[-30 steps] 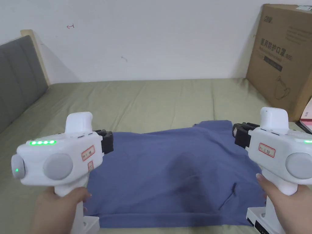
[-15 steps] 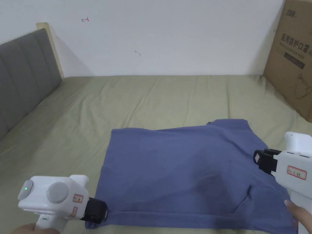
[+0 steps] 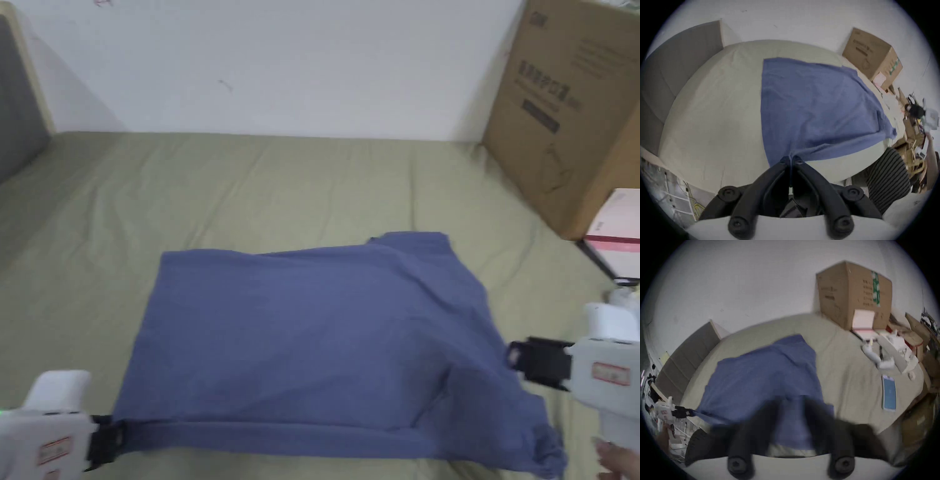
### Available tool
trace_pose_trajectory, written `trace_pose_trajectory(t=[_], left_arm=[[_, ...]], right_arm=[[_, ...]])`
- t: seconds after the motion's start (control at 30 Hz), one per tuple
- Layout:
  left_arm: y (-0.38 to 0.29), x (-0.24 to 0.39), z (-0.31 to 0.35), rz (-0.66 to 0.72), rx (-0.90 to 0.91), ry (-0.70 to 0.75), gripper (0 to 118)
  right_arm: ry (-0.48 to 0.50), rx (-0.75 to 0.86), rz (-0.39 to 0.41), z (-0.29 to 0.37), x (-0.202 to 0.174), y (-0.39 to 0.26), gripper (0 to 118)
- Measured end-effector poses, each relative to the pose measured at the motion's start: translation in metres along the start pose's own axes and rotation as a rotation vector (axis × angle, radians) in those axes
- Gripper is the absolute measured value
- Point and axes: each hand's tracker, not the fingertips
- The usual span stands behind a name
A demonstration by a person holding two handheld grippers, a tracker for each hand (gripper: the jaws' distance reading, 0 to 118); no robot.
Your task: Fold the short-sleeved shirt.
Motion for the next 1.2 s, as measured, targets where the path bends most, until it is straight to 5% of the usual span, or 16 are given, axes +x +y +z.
trace_pose_trajectory(t=[0.03, 0.17, 0.33, 0.4, 0.43, 0.5, 0.53, 0.57, 0.7, 0.93, 1.2], left_arm=[[0.000, 0.002, 0.003, 0.005, 0.009, -0.007, 1], [0.000, 0.013, 0.011, 0.021, 0.023, -0.031, 1], [0.003, 0.013, 0.009, 0.019, -0.006, 0.014, 1], [0.001, 0.010, 0.006, 0.045, -0.021, 0.022, 1], [0.000, 0.009, 0.006, 0.052, -0.024, 0.023, 1], [-0.003, 0.009, 0.006, 0.062, -0.035, 0.019, 1], [-0.005, 0.009, 0.006, 0.059, -0.038, 0.020, 1], [-0.006, 0.009, 0.008, 0.057, -0.041, 0.018, 1], [-0.005, 0.010, 0.012, 0.050, -0.045, 0.022, 1], [0.031, 0.000, 0.026, 0.188, 0.098, -0.069, 1], [0.127, -0.019, -0.032, 0.246, 0.172, -0.095, 1]], right_arm=[[-0.028, -0.075, -0.010, -0.010, 0.007, -0.003, 110], [-0.109, -0.245, 0.036, -0.049, 0.039, -0.016, 110], [-0.086, -0.451, -0.059, -0.084, 0.060, -0.035, 107], [-0.068, -0.511, -0.044, -0.092, 0.062, -0.046, 88], [-0.066, -0.471, 0.005, -0.087, 0.058, -0.050, 65], [-0.077, -0.391, 0.060, -0.073, 0.051, -0.054, 42], [-0.025, -0.364, 0.040, -0.065, 0.054, -0.054, 4], [0.055, -0.328, -0.029, -0.060, 0.054, -0.055, 4], [0.016, -0.297, 0.018, -0.042, 0.053, -0.048, 4], [0.139, -0.116, -0.158, -0.017, 0.062, -0.007, 4], [0.189, -0.059, -0.301, -0.073, 0.051, 0.085, 4]])
